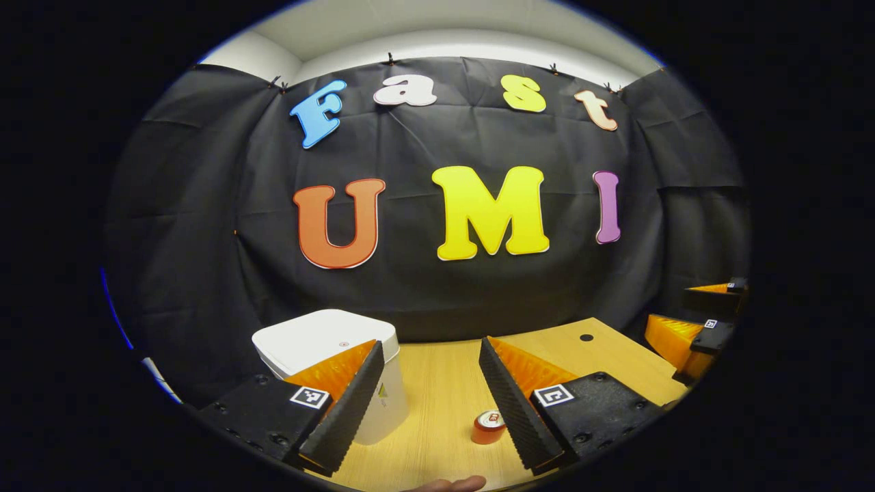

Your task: Press the lid of the desktop garbage bin to open it, pick up the crumpled paper on the desktop and throw it into the bin, then pick up the pop can on the desktop and drop it into the bin, and finally close the garbage bin lid.

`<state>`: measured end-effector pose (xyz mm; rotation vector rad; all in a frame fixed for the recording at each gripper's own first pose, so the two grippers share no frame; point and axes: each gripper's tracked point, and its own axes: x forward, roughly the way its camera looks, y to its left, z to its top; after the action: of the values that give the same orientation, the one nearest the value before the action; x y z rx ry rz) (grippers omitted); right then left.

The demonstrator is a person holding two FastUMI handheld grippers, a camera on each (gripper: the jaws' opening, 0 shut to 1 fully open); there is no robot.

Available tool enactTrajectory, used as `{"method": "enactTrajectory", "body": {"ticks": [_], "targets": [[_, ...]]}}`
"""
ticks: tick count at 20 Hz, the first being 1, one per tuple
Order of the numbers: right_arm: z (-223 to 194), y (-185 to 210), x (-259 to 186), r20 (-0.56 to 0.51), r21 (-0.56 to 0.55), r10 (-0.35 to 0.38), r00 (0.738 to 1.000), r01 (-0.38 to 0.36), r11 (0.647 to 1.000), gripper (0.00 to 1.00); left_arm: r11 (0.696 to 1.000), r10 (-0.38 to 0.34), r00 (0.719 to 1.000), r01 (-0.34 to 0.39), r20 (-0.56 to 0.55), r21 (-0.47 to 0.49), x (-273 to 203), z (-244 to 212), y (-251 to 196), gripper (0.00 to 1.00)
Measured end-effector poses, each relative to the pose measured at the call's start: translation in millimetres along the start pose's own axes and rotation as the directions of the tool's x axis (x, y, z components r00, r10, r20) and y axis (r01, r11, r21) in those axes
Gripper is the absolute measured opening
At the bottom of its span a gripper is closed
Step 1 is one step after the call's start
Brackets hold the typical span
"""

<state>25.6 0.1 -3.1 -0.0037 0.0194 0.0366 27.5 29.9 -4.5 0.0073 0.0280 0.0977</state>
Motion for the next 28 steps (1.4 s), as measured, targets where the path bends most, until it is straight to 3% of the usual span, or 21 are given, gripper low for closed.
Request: {"method": "enactTrajectory", "body": {"ticks": [6, 7, 8, 11, 15, 19, 21, 22, 28], "targets": [[-1, 0, 20, -0.022, -0.005, -0.005, 1.000, 0.005, 1.000, 0.96, 0.998, 0.061, 0.998, -0.061, -0.009, 0.005, 31, 2, 29, 0.86], [3, 0, 24, -0.016, -0.007, -0.006, 1.000, 0.006, 1.000, 0.92, 0.997, 0.076, 0.997, -0.076, -0.009, 0.002, 37, 3, 35, 0.83], [4, 2, 28, -0.012, -0.006, -0.005, 1.000, 0.004, 1.000, 0.96, 0.995, 0.099, 0.995, -0.099, -0.012, -0.003, 42, 3, 44, 0.81], [6, 7, 41, -0.014, -0.012, 0.000, 1.000, 0.000, 1.000, 0.96, 0.987, 0.157, 0.987, -0.158, -0.039, -0.027, 61, -2, 67, 0.68], [10, 14, 53, -0.007, -0.029, 0.008, 1.000, -0.008, 1.000, 0.92, 0.972, 0.231, 0.968, -0.234, -0.098, -0.020, 82, -22, 94, 0.61], [5, 24, 62, -0.023, -0.054, 0.031, 0.999, -0.032, 0.998, 0.96, 0.958, 0.272, 0.949, -0.282, -0.162, -0.043, 91, -42, 106, 0.48], [3, 28, 64, -0.033, -0.060, 0.042, 0.999, -0.044, 0.997, 0.92, 0.955, 0.281, 0.944, -0.294, -0.173, -0.051, 94, -46, 108, 0.51], [0, 30, 65, -0.039, -0.065, 0.044, 0.998, -0.046, 0.997, 0.94, 0.954, 0.283, 0.943, -0.295, -0.177, -0.046, 96, -47, 108, 0.43], [-8, 31, 66, -0.064, -0.067, 0.049, 0.997, -0.053, 0.996, 0.94, 0.965, 0.240, 0.947, -0.257, -0.212, -0.056, 106, -54, 99, 0.25]]}}
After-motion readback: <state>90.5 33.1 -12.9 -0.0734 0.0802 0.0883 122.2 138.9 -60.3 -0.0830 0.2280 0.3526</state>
